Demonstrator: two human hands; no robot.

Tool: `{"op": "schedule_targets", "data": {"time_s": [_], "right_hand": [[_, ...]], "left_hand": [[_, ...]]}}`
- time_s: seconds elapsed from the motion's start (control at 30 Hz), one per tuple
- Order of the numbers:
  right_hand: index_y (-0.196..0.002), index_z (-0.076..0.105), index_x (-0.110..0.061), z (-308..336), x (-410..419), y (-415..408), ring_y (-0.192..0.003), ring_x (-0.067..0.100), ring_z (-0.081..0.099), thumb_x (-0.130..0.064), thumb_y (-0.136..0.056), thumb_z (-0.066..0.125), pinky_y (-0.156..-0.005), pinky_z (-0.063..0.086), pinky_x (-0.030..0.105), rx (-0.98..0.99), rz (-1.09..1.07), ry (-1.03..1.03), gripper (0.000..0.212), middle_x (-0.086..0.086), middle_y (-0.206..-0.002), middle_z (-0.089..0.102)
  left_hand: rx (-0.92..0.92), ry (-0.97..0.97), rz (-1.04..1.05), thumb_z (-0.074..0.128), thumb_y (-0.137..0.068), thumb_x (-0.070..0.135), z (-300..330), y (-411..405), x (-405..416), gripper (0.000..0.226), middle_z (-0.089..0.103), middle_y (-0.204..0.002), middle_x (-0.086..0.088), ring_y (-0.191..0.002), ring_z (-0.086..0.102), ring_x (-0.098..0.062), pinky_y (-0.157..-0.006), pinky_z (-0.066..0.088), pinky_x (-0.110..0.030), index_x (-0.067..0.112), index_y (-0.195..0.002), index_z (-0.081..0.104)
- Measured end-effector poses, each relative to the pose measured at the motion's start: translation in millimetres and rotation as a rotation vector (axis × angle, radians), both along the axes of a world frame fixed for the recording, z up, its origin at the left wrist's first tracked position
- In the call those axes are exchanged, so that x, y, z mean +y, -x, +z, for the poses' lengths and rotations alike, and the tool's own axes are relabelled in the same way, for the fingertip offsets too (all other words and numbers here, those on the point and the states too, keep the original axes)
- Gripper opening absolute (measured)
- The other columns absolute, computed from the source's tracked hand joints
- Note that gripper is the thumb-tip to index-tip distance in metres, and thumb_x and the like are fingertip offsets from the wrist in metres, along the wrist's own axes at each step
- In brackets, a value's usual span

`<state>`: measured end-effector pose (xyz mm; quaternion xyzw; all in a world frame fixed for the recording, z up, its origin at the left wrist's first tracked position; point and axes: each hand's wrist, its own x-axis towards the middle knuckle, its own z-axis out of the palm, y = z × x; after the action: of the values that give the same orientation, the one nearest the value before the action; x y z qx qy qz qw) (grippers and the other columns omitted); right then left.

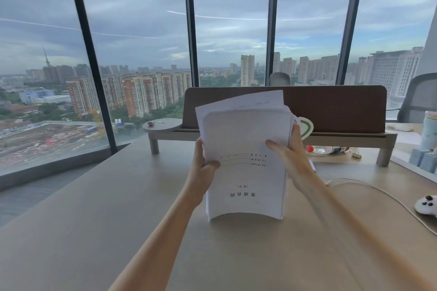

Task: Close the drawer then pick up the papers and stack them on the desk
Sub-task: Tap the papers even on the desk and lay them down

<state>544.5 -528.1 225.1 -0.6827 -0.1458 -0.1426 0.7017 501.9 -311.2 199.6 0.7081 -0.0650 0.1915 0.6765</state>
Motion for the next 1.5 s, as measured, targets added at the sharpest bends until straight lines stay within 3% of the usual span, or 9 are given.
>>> {"op": "schedule_targets", "data": {"time_s": [0.17,0.33,0.53,0.67,0.83,0.97,1.1,1.23,1.5], "right_hand": [[-0.121,0.048,-0.022,-18.1,-0.2,-6.3,-0.102,0.015,0.065,-0.009,-0.087,0.064,-0.079,0.052,0.033,0.054,0.039,-0.068,0.040,-0.002,-0.111,0.065],[-0.122,0.055,-0.025,-53.3,0.3,-9.8,-0.104,0.017,0.068,-0.013,-0.088,0.067,-0.079,0.053,0.033,0.148,0.062,-0.082,0.038,-0.005,-0.113,0.071],[-0.124,0.057,-0.019,-64.6,2.5,-8.3,-0.107,0.019,0.068,-0.003,-0.089,0.061,-0.084,0.052,0.033,0.115,0.041,-0.119,0.039,-0.002,-0.115,0.072],[-0.120,0.055,-0.023,-58.3,0.3,-6.7,-0.108,0.019,0.067,-0.007,-0.090,0.060,-0.089,0.054,0.040,0.080,0.030,-0.086,0.034,-0.002,-0.116,0.071],[-0.118,0.052,-0.021,-58.1,-5.6,-0.1,-0.106,0.015,0.067,-0.015,-0.093,0.061,-0.082,0.052,0.033,0.094,0.058,-0.056,0.028,-0.006,-0.115,0.068],[-0.120,0.056,-0.026,-69.3,-3.7,3.1,-0.110,0.013,0.066,-0.008,-0.093,0.056,-0.088,0.051,0.035,0.112,0.039,-0.031,0.033,-0.009,-0.117,0.071],[-0.124,0.053,-0.026,-67.0,-1.1,3.0,-0.110,0.012,0.065,-0.008,-0.095,0.051,-0.093,0.050,0.036,0.108,-0.003,-0.007,0.034,-0.008,-0.118,0.070],[-0.115,0.047,-0.023,-55.9,-5.0,5.8,-0.099,0.003,0.062,-0.007,-0.096,0.051,-0.076,0.048,0.026,0.092,-0.048,-0.001,0.026,-0.014,-0.104,0.065],[-0.114,0.047,-0.022,-94.0,-4.2,4.7,-0.108,0.017,0.060,-0.009,-0.093,0.048,-0.087,0.046,0.036,0.186,-0.107,0.094,0.025,-0.007,-0.112,0.065]], "left_hand": [[0.097,0.028,0.017,0.043,-0.088,-0.007,-17.0,-6.5,3.1,0.045,0.061,-0.113,-0.006,-0.101,0.058,-0.020,-0.080,0.048,-0.030,0.019,-0.124,0.047],[0.150,0.002,-0.003,0.044,-0.085,-0.008,-38.0,-7.2,-1.8,0.049,0.067,-0.109,0.001,-0.095,0.063,-0.008,-0.076,0.049,-0.023,0.024,-0.120,0.054],[0.088,-0.060,0.086,0.045,-0.087,-0.006,-41.6,-12.2,-4.0,0.053,0.067,-0.115,-0.002,-0.108,0.062,-0.019,-0.093,0.050,-0.037,0.042,-0.106,0.054],[0.034,-0.051,0.132,0.054,-0.081,0.005,-39.6,-13.0,-5.2,0.038,0.064,-0.114,-0.014,-0.105,0.064,-0.032,-0.092,0.053,-0.050,0.036,-0.103,0.055],[0.053,0.070,0.072,0.046,-0.089,-0.006,-43.9,-5.9,-5.3,0.035,0.066,-0.107,-0.005,-0.097,0.063,-0.020,-0.083,0.050,-0.032,0.020,-0.112,0.054],[0.073,-0.041,0.083,0.037,-0.087,-0.010,-54.8,-4.6,-8.8,0.050,0.067,-0.114,0.000,-0.103,0.061,-0.011,-0.080,0.049,-0.017,0.018,-0.124,0.055],[0.055,-0.093,0.151,0.046,-0.090,-0.005,-53.7,-11.3,-14.9,0.039,0.066,-0.110,0.000,-0.103,0.063,-0.019,-0.085,0.051,-0.031,0.021,-0.118,0.053],[0.044,-0.081,0.193,0.052,-0.087,-0.001,-49.9,-16.2,-14.8,0.036,0.068,-0.099,0.004,-0.092,0.064,-0.018,-0.083,0.052,-0.037,0.033,-0.097,0.053],[0.091,-0.090,0.132,0.035,-0.084,-0.006,-75.1,-13.9,-17.2,0.042,0.063,-0.099,0.003,-0.094,0.057,-0.017,-0.079,0.045,-0.031,0.017,-0.114,0.053]]}}
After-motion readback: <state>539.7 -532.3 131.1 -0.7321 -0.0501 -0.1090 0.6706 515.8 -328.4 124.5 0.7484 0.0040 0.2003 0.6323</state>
